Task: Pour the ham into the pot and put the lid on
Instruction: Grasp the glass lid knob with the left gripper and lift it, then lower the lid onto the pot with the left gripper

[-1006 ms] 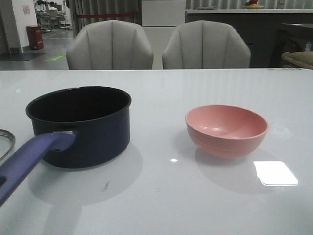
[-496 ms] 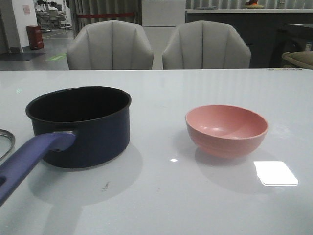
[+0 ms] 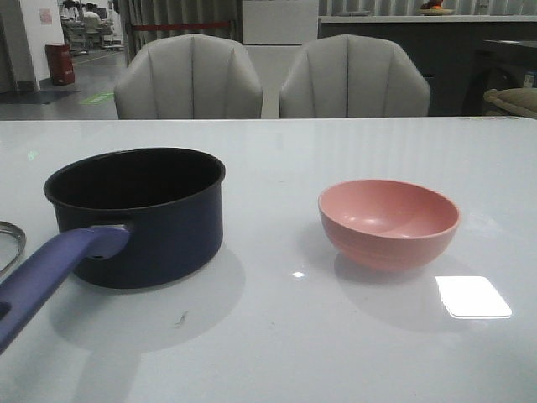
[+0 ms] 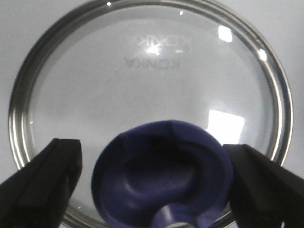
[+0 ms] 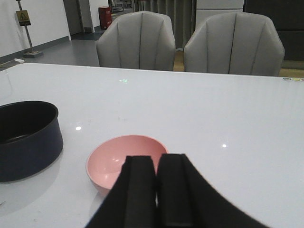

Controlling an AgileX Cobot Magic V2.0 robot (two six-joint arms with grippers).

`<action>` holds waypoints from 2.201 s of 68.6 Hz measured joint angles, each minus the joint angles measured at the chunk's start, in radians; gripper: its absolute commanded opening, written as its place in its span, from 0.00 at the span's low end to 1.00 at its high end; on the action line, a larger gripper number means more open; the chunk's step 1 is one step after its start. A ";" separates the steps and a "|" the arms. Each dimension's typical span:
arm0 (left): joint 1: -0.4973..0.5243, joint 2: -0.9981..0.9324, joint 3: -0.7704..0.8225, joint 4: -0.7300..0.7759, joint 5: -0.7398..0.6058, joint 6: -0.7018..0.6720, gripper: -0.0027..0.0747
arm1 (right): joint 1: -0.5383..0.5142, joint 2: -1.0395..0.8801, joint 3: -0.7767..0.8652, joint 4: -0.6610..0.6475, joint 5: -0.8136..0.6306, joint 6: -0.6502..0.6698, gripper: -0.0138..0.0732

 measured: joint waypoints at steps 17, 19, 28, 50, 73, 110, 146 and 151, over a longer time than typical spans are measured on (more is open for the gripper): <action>0.000 0.009 -0.004 -0.002 -0.019 0.002 0.44 | 0.000 0.000 0.000 0.000 0.000 0.000 0.35; 0.000 0.009 -0.006 -0.002 -0.019 0.002 0.42 | 0.000 0.000 0.000 0.000 0.000 0.000 0.35; 0.000 0.016 -0.030 0.000 -0.015 0.002 0.40 | 0.000 0.000 0.000 0.000 0.000 0.000 0.35; -0.002 -0.008 -0.142 0.000 0.049 0.002 0.40 | 0.000 0.000 0.000 0.000 0.000 0.000 0.35; -0.141 -0.117 -0.307 -0.022 0.102 0.054 0.40 | 0.000 0.000 0.000 0.000 0.000 0.000 0.35; -0.408 -0.094 -0.338 -0.075 0.146 0.062 0.40 | 0.000 0.000 0.000 0.000 0.000 0.000 0.35; -0.426 -0.002 -0.375 -0.107 0.159 0.062 0.40 | 0.000 0.000 0.000 0.000 0.000 0.000 0.35; -0.430 0.014 -0.386 -0.112 0.165 0.062 0.40 | 0.000 0.000 0.000 0.000 0.000 0.000 0.35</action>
